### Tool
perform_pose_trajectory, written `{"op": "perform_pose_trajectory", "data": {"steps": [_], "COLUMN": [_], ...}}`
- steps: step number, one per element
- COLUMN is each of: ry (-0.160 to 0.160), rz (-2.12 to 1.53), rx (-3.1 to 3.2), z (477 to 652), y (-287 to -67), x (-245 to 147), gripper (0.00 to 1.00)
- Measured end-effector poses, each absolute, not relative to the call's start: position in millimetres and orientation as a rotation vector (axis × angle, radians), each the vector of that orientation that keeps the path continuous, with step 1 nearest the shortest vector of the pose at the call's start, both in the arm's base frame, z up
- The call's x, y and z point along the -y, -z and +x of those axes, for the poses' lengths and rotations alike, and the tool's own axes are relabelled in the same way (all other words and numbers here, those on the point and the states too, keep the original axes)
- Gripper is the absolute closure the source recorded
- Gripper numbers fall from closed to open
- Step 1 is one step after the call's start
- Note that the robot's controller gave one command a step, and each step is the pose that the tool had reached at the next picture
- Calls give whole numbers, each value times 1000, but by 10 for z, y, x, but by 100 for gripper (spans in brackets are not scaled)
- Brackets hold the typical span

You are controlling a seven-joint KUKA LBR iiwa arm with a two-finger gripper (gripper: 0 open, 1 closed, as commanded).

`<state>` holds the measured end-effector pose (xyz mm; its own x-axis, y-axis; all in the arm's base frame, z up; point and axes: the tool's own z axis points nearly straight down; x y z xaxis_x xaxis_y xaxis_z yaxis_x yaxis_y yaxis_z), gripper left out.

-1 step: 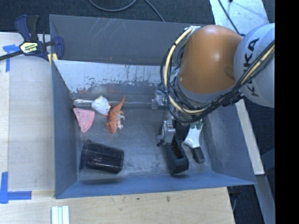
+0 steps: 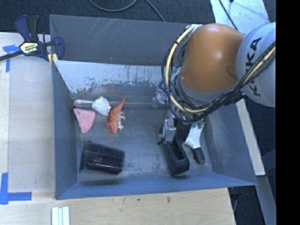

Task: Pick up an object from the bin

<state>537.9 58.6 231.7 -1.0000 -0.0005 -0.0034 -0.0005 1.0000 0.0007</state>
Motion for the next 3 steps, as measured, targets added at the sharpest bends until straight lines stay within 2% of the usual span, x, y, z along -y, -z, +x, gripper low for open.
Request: {"op": "perform_pose_trajectory", "data": {"steps": [1,2,3], "ry": [-2,1,2], "rz": [-124,-326,-369], "rx": [-3131,-3112,-3113], "z": [5449,5815,5842], "y": [-2064,-1420,-1217], "x": [-497,-713,-854], "gripper": [0,0,0]}}
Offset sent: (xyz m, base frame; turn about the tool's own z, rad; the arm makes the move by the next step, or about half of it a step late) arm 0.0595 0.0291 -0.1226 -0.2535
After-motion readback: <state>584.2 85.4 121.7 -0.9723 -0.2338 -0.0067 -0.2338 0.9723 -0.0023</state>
